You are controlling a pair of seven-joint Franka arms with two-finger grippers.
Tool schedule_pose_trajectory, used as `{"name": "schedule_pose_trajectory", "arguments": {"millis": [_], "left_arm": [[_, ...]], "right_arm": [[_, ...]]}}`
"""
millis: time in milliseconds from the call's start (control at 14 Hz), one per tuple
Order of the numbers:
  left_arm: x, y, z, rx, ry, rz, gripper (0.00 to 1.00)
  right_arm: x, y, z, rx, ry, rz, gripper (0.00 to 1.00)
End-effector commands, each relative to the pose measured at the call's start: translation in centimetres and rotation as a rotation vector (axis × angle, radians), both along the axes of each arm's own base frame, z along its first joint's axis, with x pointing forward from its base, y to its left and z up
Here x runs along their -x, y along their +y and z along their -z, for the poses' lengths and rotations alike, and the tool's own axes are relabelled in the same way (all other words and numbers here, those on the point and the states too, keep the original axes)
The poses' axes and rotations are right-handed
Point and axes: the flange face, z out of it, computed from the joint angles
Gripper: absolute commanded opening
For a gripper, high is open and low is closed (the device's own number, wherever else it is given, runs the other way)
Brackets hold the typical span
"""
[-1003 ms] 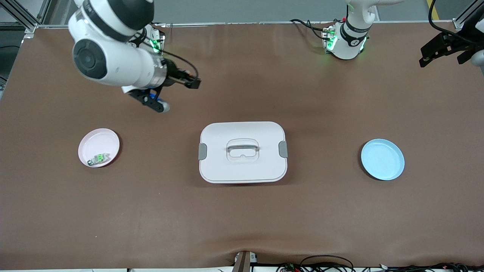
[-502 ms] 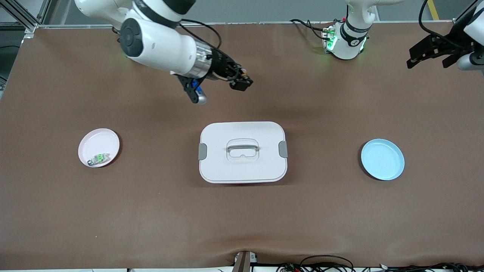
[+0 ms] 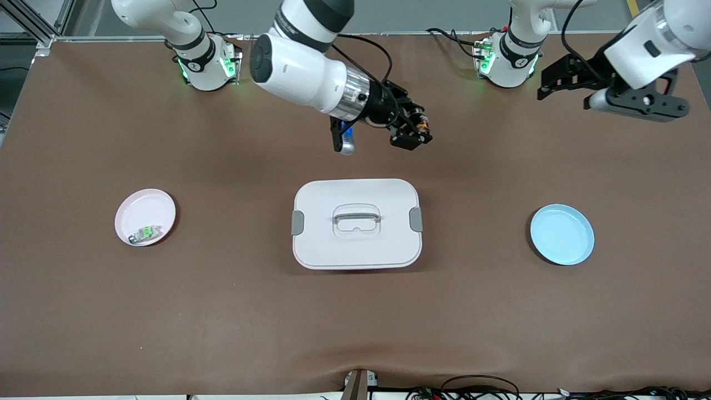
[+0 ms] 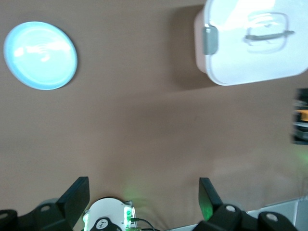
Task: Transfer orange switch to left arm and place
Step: 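Carry the switch over the box while the left gripper approaches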
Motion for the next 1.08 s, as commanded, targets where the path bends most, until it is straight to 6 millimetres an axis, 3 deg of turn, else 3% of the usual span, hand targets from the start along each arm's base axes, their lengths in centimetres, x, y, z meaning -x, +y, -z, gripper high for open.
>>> {"name": "schedule_pose_trajectory", "arguments": {"millis": [0, 215, 573, 717, 1003], "left_arm": [[1.1, -2.0, 1.0, 0.028, -0.027, 0.085, 1.0], [1.6, -2.9, 2.2, 0.134, -0.036, 0.064, 1.0], [1.9, -3.4, 6.9, 0.248, -0.079, 0.056, 1.0], [1.3, -2.9, 6.5, 0.383, -0.089, 0.02, 1.0], [0.7, -3.1, 8.6, 0.425, -0.097, -0.013, 1.0]], "right_arm": [[-0.1, 1.6, 0.3, -0.039, 0.026, 0.084, 0.18], [-0.5, 2.4, 0.1, -0.055, 0.032, 0.104, 0.18], [-0.1, 2.7, 0.0, -0.055, 0.036, 0.099, 0.19], [-0.1, 2.7, 0.0, -0.055, 0.036, 0.099, 0.19], [-0.1, 2.7, 0.1, -0.052, 0.03, 0.096, 0.19]]}}
